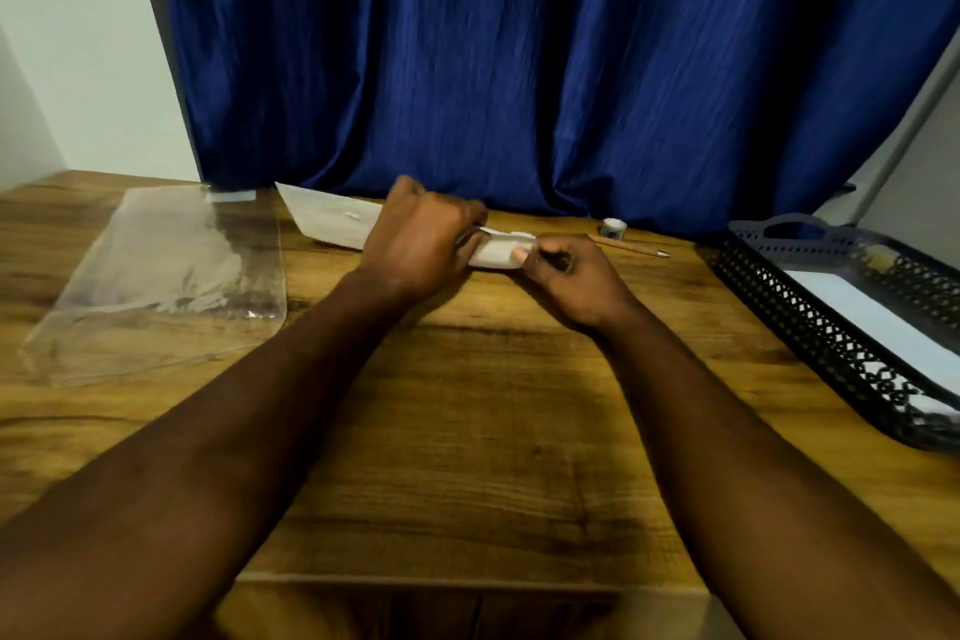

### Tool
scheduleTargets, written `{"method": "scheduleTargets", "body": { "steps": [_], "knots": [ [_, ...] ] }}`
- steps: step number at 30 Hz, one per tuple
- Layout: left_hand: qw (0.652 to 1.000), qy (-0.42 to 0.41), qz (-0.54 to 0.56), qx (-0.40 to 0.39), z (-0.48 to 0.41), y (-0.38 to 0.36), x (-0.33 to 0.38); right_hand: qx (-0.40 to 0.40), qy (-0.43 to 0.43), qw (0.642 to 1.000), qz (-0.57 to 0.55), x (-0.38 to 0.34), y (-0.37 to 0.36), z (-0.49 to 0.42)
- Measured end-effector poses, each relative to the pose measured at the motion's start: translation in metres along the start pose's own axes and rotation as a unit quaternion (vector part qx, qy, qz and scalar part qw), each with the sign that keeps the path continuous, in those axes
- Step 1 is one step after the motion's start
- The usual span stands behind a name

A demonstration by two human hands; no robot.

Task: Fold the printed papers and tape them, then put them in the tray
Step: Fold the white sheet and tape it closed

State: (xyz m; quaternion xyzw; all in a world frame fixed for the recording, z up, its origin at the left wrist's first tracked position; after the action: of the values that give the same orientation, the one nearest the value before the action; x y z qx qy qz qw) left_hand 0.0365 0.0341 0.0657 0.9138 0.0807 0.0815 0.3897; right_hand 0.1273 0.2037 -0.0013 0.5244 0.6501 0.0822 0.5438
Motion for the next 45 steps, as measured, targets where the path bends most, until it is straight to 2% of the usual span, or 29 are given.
{"method": "scheduleTargets", "body": {
  "steps": [2,5,8,10,12,14,16,20,25,28,30,35,39,41,45],
  "knots": [
    [0.999,0.000,-0.019,0.051,-0.001,0.009,0.004,0.023,-0.033,0.993,-0.109,-0.001,0.001,-0.004],
    [0.996,0.003,-0.031,0.089,0.002,0.013,0.010,0.026,-0.114,0.961,-0.251,0.004,0.001,-0.011],
    [0.997,0.004,-0.006,0.075,0.003,0.005,0.007,-0.037,-0.177,0.940,-0.290,0.015,-0.002,-0.008],
    [0.999,0.017,0.031,0.016,0.005,-0.012,0.000,-0.062,-0.215,0.945,-0.237,0.026,-0.001,-0.004],
    [0.990,0.059,0.073,-0.108,0.013,-0.047,-0.013,-0.042,-0.234,0.965,-0.109,0.034,0.006,-0.002],
    [0.956,0.115,0.094,-0.252,0.028,-0.085,-0.028,-0.004,-0.224,0.974,0.025,0.035,0.013,-0.002],
    [0.925,0.165,0.109,-0.325,0.039,-0.106,-0.041,0.001,-0.189,0.974,0.125,0.028,0.016,0.000],
    [0.923,0.167,0.122,-0.324,0.038,-0.111,-0.051,-0.091,-0.107,0.939,0.313,0.017,0.005,0.003],
    [0.923,0.155,0.140,-0.324,0.037,-0.106,-0.055,-0.181,-0.092,0.902,0.380,0.017,-0.015,0.007],
    [0.928,0.151,0.136,-0.312,0.036,-0.102,-0.054,-0.217,-0.120,0.874,0.418,0.025,-0.027,0.006],
    [0.934,0.147,0.129,-0.300,0.035,-0.100,-0.052,-0.222,-0.138,0.872,0.414,0.030,-0.030,0.007],
    [0.953,0.101,0.140,-0.249,0.028,-0.091,-0.039,-0.175,-0.140,0.900,0.373,0.035,-0.025,0.004],
    [0.953,0.098,0.184,-0.220,0.024,-0.083,-0.033,-0.022,-0.171,0.956,0.237,0.038,-0.003,-0.003],
    [0.953,0.101,0.195,-0.210,0.021,-0.081,-0.029,0.043,-0.186,0.955,0.228,0.045,0.014,-0.010],
    [0.958,0.062,0.199,-0.198,0.010,-0.081,-0.005,0.085,-0.199,0.929,0.300,0.058,0.041,-0.028]
  ]
}}
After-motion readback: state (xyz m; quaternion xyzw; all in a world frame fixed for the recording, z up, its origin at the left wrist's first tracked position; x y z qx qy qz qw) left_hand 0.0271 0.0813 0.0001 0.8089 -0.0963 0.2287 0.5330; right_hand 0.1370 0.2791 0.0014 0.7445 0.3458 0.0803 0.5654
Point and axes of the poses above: each hand's wrist, its own z-axis away from the middle knuckle, its own y-axis out of the back of the hand, x = y × z, the point moved 7 cm from there along -z, towards the middle knuckle, and after that the axes turned 14 degrees about z, right-handed, at the moved point
